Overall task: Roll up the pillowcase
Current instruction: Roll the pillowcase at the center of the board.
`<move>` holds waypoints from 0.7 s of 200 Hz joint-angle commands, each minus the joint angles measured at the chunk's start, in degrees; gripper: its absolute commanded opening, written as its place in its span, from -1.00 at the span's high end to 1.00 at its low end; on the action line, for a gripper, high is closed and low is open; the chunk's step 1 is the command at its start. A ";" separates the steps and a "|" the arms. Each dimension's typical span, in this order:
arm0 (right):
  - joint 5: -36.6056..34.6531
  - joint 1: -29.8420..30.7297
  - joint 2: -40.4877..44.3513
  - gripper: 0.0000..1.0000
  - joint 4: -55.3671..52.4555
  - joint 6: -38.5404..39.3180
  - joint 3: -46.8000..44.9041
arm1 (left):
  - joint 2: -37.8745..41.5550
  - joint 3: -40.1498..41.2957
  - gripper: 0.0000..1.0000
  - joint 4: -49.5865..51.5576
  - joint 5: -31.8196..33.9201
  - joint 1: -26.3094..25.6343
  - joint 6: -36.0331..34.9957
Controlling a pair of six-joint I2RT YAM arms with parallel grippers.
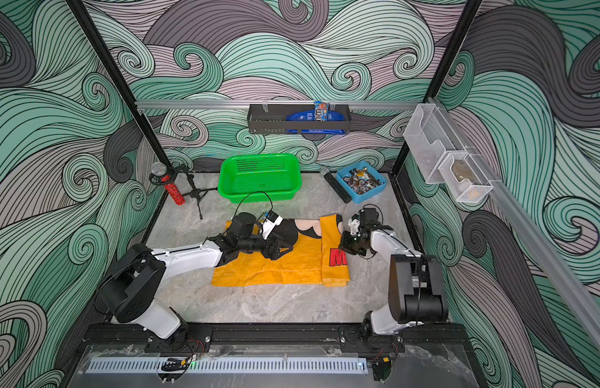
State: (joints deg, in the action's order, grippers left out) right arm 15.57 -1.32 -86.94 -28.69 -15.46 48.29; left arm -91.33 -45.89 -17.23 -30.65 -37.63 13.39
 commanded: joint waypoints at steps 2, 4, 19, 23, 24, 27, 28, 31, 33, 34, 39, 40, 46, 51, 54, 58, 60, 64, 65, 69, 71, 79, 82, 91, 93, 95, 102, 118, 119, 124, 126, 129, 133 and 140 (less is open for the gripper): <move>-11.53 1.37 0.87 0.98 -8.09 -1.19 3.64 | 0.81 0.32 -0.60 -1.37 -0.91 0.27 0.51; -11.90 1.69 0.82 0.97 -8.24 -1.64 3.87 | 0.76 0.31 -0.60 -1.39 -0.90 0.27 0.50; -14.62 4.43 0.56 0.89 -10.17 -4.87 5.95 | 0.45 0.16 -0.60 -1.48 -0.97 0.27 0.50; -15.31 5.33 0.40 0.87 -10.80 -5.70 6.65 | 0.37 0.18 -0.59 -1.51 -1.07 0.27 0.50; -15.49 5.61 0.34 0.87 -10.92 -5.89 6.82 | 0.37 0.14 -0.60 -1.54 -1.03 0.27 0.50; -16.06 6.37 0.24 0.86 -11.30 -6.44 7.40 | 0.34 0.16 -0.60 -1.49 -1.07 0.30 0.49; -16.21 6.62 0.21 0.85 -11.43 -6.56 7.50 | 0.35 0.17 -0.60 -1.53 -1.12 0.28 0.49; -16.68 7.22 0.06 0.84 -11.69 -6.92 7.82 | 0.27 0.18 -0.60 -1.58 -1.16 0.27 0.50; -17.30 8.04 -0.06 0.82 -12.00 -7.46 8.28 | 0.27 0.19 -0.60 -1.58 -1.14 0.32 0.46; -17.58 8.37 -0.07 0.81 -12.09 -7.60 8.43 | 0.23 0.19 -0.60 -1.58 -1.15 0.30 0.43; -18.51 9.63 -0.34 0.77 -12.56 -8.46 9.10 | 0.19 0.19 -0.60 -1.49 -1.16 0.27 0.40; -18.62 9.91 -0.38 0.76 -12.63 -8.58 9.32 | 0.19 0.19 -0.60 -1.45 -1.16 0.27 0.41; -19.01 11.23 -0.80 0.74 -13.16 -9.48 10.04 | 0.14 0.12 -0.60 -1.27 -1.16 0.27 0.33; -19.09 12.17 -1.20 0.73 -13.55 -10.11 10.71 | 0.11 0.18 -0.60 -1.22 -1.24 0.29 0.22; -19.13 12.74 -1.40 0.71 -13.76 -10.45 11.07 | 0.10 0.18 -0.60 -1.22 -1.20 0.26 0.23; -19.37 13.44 -1.78 0.68 -14.09 -10.91 11.57 | 0.10 0.20 -0.60 -1.22 -1.29 0.32 0.21; -19.53 13.80 -1.89 0.66 -14.17 -11.21 11.74 | 0.10 0.25 -0.60 -1.16 -1.30 0.28 0.16; -19.98 14.59 -2.14 0.62 -14.36 -11.72 12.14 | 0.16 0.33 -0.60 -1.20 -1.33 0.29 0.23; -20.15 14.73 -2.21 0.61 -14.37 -11.84 12.24 | 0.18 0.34 -0.60 -1.21 -1.29 0.28 0.19; -20.39 15.34 -2.51 0.58 -14.43 -12.03 12.62 | 0.19 0.37 -0.60 -1.22 -1.32 0.32 0.27; -20.40 15.59 -2.62 0.57 -14.46 -12.06 12.79 | 0.19 0.45 -0.60 -1.29 -1.40 0.33 0.31; -20.33 16.68 -3.07 0.53 -14.66 -12.54 13.49 | 0.18 0.66 -0.60 -1.39 -1.43 0.27 0.32; -20.40 17.15 -3.24 0.51 -14.69 -12.67 13.82 | 0.16 0.67 -0.60 -1.40 -1.49 0.27 0.32; -20.43 18.47 -3.85 0.45 -14.85 -12.98 14.77 | 0.21 0.95 -0.60 -1.54 -1.56 0.35 0.32; -20.41 18.75 -4.03 0.45 -14.89 -13.00 15.02 | 0.26 1.01 -0.60 -1.57 -1.59 0.36 0.32; -20.30 19.04 -4.21 0.45 -14.90 -13.08 15.22 | 0.27 1.07 -0.60 -1.57 -1.60 0.32 0.28; -19.95 20.14 -4.90 0.41 -14.89 -13.35 15.87 | 0.27 1.28 -0.60 -1.66 -1.60 0.32 0.41; -19.03 22.39 -6.60 0.40 -14.76 -13.99 17.18 | 0.45 1.58 -0.61 -1.85 -1.69 0.29 0.51; -19.01 22.49 -6.63 0.40 -14.75 -13.98 17.27 | 0.49 1.59 -0.60 -1.84 -1.69 0.33 0.55; -18.96 23.15 -7.23 0.40 -14.76 -14.12 17.71 | 0.58 1.62 -0.60 -1.84 -1.68 0.34 0.56; -18.99 23.43 -7.58 0.40 -14.74 -14.19 17.89 | 0.61 1.71 -0.60 -1.86 -1.69 0.31 0.58; -19.02 23.84 -7.96 0.39 -14.65 -14.30 18.15 | 0.68 1.76 -0.60 -1.85 -1.62 0.35 0.53; -19.00 24.38 -8.52 0.39 -14.64 -14.42 18.43 | 0.79 1.76 -0.60 -1.81 -1.56 0.33 0.53; -18.72 25.20 -9.38 0.39 -14.34 -14.65 18.99 | 0.96 1.90 -0.60 -1.75 -1.51 0.36 0.45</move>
State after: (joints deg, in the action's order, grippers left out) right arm -3.16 21.17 -93.65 -42.28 -28.14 65.14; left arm -91.35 -44.29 -18.09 -31.14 -37.63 13.72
